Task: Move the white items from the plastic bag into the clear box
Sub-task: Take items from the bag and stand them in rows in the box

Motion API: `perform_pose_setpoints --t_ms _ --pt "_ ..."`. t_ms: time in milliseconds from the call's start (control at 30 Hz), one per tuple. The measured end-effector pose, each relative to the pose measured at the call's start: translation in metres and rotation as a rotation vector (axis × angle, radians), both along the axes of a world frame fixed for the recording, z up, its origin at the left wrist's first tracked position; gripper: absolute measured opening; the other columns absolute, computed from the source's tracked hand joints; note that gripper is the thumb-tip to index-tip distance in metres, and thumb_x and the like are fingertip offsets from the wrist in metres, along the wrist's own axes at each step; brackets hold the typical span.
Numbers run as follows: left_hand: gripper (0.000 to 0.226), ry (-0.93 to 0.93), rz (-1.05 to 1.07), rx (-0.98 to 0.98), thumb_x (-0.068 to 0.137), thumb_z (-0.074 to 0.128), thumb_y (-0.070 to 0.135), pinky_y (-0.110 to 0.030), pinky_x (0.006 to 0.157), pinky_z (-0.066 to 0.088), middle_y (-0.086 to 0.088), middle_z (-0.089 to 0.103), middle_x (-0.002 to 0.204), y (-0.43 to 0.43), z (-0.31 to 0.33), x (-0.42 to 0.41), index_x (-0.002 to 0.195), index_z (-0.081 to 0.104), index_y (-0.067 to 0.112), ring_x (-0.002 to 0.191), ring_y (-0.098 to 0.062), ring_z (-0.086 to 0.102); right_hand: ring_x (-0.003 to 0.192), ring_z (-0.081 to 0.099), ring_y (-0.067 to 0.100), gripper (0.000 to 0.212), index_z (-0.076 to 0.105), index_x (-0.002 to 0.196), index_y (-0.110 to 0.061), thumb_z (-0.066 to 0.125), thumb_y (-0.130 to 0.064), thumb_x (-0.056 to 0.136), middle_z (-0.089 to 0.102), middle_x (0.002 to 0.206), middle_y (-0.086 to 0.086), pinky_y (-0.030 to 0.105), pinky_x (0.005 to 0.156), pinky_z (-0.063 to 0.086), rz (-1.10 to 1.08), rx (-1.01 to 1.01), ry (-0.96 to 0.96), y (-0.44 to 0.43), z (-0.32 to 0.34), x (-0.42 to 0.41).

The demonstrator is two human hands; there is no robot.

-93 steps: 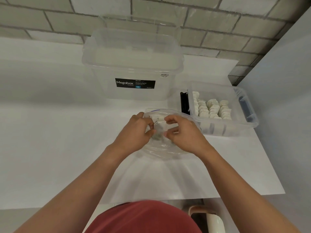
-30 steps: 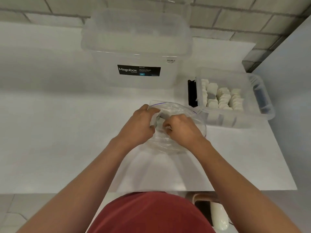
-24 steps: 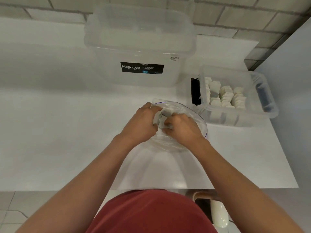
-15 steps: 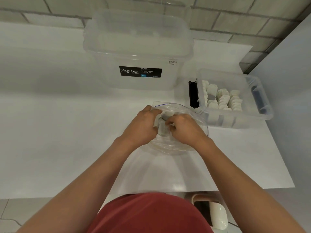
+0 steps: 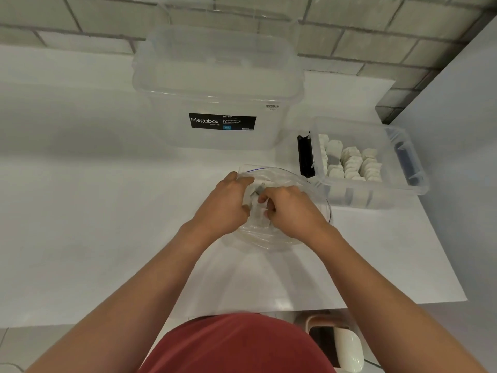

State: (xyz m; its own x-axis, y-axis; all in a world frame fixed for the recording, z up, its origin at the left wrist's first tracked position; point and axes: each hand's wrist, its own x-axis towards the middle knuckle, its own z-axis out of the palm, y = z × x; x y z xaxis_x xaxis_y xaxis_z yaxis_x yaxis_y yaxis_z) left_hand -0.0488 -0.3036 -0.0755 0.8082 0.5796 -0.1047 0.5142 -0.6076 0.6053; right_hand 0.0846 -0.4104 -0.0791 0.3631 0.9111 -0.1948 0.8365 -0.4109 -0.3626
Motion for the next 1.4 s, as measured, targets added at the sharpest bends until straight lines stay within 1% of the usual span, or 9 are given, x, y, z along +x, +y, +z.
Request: perform_pose_setpoints --t_ms 100,233,467,633,700,933,1100,1233,1400 --pt "0.059 -0.006 0.009 0.001 0.085 0.063 0.008 -0.024 0.081 0.039 -0.005 0.050 0.123 0.000 0.001 0.003 0.142 0.048 0.018 0.105 -0.026 0.056 0.103 0.062 0.025 0.026 0.071 0.115 -0.019 0.055 -0.011 0.096 0.072 0.105 0.000 0.031 0.074 0.037 0.040 0.051 -0.077 -0.004 0.013 -0.006" --pt "0.061 0.005 0.031 0.002 0.087 0.064 0.011 -0.023 0.082 0.037 -0.005 0.050 0.126 -0.001 0.002 0.005 0.144 0.046 0.018 0.108 -0.026 0.057 0.097 0.063 0.026 0.025 0.075 0.104 -0.016 0.055 -0.007 0.093 0.072 0.099 0.001 0.037 0.081 0.049 -0.012 0.124 -0.063 -0.011 0.026 -0.002" --pt "0.054 -0.006 0.033 0.015 0.086 0.064 0.009 -0.021 0.079 0.035 -0.003 0.052 0.123 -0.006 0.006 0.006 0.138 0.052 0.019 0.095 -0.019 0.054 0.115 0.059 0.033 0.048 0.060 0.138 -0.023 0.053 -0.007 0.094 0.066 0.121 0.013 0.039 0.090 0.049 -0.021 -0.059 -0.034 -0.006 0.008 0.005" --pt "0.049 -0.015 0.036 0.024 0.085 0.062 0.008 -0.021 0.076 0.034 -0.003 0.052 0.116 -0.009 0.005 0.005 0.132 0.055 0.019 0.086 -0.015 0.048 0.100 0.065 0.032 0.029 0.065 0.117 -0.003 0.053 -0.019 0.097 0.069 0.106 0.015 0.035 0.080 0.051 -0.138 -0.129 -0.078 0.005 -0.022 0.017" --pt "0.050 -0.012 0.041 0.020 0.086 0.062 0.008 -0.020 0.077 0.034 -0.002 0.051 0.118 -0.010 0.004 0.005 0.134 0.054 0.019 0.091 -0.017 0.051 0.098 0.065 0.029 0.025 0.066 0.113 -0.005 0.055 -0.020 0.096 0.067 0.109 0.013 0.035 0.080 0.053 -0.114 -0.124 -0.098 0.007 -0.027 0.019" --pt "0.057 0.005 0.053 0.008 0.087 0.064 0.013 -0.023 0.081 0.037 -0.004 0.051 0.124 -0.005 0.002 0.006 0.141 0.048 0.020 0.107 -0.025 0.057 0.092 0.065 0.022 0.016 0.072 0.099 -0.018 0.060 -0.011 0.092 0.072 0.095 -0.001 0.034 0.081 0.053 -0.071 0.037 0.018 -0.001 -0.009 0.018" --pt "0.057 0.003 0.057 0.013 0.088 0.063 0.014 -0.023 0.080 0.037 -0.004 0.050 0.126 -0.001 0.002 0.008 0.143 0.047 0.019 0.108 -0.025 0.058 0.085 0.065 0.018 0.012 0.070 0.092 -0.023 0.063 -0.014 0.091 0.069 0.090 -0.007 0.038 0.074 0.053 0.031 0.192 -0.103 -0.023 0.032 0.001" --pt "0.053 -0.016 0.065 -0.006 0.087 0.062 0.016 -0.024 0.076 0.038 -0.001 0.052 0.120 0.001 -0.001 0.007 0.138 0.052 0.025 0.098 -0.022 0.058 0.076 0.065 0.005 0.008 0.074 0.090 -0.033 0.073 -0.024 0.089 0.068 0.091 -0.018 0.028 0.072 0.053 -0.161 0.430 -0.028 -0.057 0.082 0.022" --pt "0.051 -0.016 0.073 -0.011 0.085 0.064 0.019 -0.023 0.073 0.038 0.002 0.052 0.116 0.002 -0.007 0.008 0.134 0.054 0.030 0.086 -0.016 0.052 0.071 0.064 0.001 0.002 0.076 0.088 -0.027 0.077 -0.025 0.087 0.072 0.086 -0.018 0.017 0.068 0.048 -0.464 0.655 -0.062 -0.073 0.114 0.097"
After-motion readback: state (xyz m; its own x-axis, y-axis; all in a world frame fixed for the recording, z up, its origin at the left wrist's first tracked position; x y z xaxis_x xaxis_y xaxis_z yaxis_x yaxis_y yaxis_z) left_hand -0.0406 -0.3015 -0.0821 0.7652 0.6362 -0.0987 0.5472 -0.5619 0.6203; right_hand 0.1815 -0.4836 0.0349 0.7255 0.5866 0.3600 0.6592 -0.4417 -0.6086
